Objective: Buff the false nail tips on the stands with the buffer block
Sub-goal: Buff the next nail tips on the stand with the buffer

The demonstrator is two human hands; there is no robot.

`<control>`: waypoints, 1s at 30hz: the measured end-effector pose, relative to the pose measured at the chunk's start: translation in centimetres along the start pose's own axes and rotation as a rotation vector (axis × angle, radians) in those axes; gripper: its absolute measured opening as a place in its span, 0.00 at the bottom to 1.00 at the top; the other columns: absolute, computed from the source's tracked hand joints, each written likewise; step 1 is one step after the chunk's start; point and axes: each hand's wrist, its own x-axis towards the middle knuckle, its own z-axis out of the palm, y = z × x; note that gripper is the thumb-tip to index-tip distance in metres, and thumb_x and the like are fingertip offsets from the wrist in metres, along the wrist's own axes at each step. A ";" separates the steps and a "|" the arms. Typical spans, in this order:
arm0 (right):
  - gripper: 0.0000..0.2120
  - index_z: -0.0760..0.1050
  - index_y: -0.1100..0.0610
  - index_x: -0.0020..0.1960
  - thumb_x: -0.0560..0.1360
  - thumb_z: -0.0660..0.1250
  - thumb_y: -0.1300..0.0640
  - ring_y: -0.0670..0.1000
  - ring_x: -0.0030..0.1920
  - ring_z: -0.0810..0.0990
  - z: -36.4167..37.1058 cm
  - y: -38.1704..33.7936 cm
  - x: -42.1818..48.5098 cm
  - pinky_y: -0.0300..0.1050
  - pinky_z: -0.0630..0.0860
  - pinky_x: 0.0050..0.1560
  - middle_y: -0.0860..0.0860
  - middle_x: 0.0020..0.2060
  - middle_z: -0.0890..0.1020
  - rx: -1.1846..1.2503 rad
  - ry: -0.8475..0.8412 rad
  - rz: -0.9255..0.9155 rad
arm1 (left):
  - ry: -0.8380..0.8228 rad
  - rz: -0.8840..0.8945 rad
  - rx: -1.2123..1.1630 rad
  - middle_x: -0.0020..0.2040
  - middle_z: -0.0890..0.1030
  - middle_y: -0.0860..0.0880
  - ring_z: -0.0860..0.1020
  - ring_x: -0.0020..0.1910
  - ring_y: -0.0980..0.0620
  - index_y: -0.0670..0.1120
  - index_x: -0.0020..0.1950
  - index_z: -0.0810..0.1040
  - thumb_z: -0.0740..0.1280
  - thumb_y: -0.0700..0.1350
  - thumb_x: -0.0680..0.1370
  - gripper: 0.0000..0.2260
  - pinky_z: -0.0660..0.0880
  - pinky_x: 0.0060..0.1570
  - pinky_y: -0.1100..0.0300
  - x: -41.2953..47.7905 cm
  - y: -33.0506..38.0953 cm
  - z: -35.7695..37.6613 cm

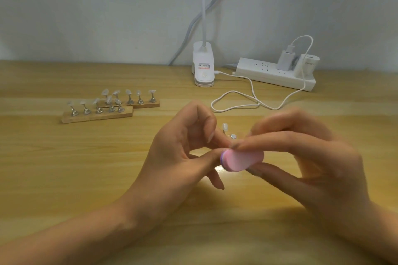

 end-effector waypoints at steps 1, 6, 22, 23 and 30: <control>0.10 0.80 0.51 0.56 0.75 0.72 0.56 0.51 0.52 0.81 0.0 0.1 0.0 0.47 0.77 0.52 0.50 0.49 0.79 -0.013 0.005 0.006 | 0.005 -0.007 -0.001 0.37 0.83 0.47 0.83 0.37 0.50 0.48 0.41 0.68 0.75 0.37 0.71 0.16 0.76 0.25 0.62 0.0 0.0 0.0; 0.10 0.80 0.51 0.56 0.75 0.72 0.56 0.51 0.52 0.81 0.2 -0.1 -0.1 0.47 0.77 0.53 0.50 0.50 0.79 -0.010 0.008 0.022 | 0.007 -0.010 -0.004 0.36 0.83 0.47 0.82 0.36 0.51 0.48 0.41 0.66 0.74 0.33 0.71 0.17 0.75 0.25 0.62 -0.1 -0.1 0.0; 0.11 0.80 0.53 0.56 0.74 0.72 0.57 0.55 0.53 0.81 -0.2 0.5 -0.1 0.49 0.77 0.53 0.51 0.50 0.80 0.058 0.062 0.099 | -0.025 -0.005 0.011 0.36 0.83 0.49 0.84 0.37 0.49 0.51 0.41 0.67 0.73 0.38 0.72 0.16 0.71 0.21 0.63 -0.4 0.3 0.4; 0.11 0.80 0.52 0.56 0.74 0.72 0.57 0.56 0.53 0.81 -0.3 0.5 -0.1 0.50 0.77 0.54 0.51 0.51 0.80 0.074 0.074 0.111 | -0.023 -0.009 0.008 0.37 0.84 0.48 0.84 0.38 0.48 0.51 0.41 0.67 0.73 0.39 0.72 0.15 0.71 0.21 0.63 -0.4 0.3 0.4; 0.11 0.80 0.53 0.56 0.74 0.72 0.56 0.53 0.52 0.81 -0.1 0.1 -0.1 0.48 0.76 0.52 0.50 0.50 0.80 0.028 0.035 0.074 | 0.007 -0.011 0.022 0.37 0.83 0.45 0.84 0.37 0.47 0.50 0.41 0.66 0.71 0.35 0.74 0.16 0.71 0.21 0.62 -0.3 0.2 0.2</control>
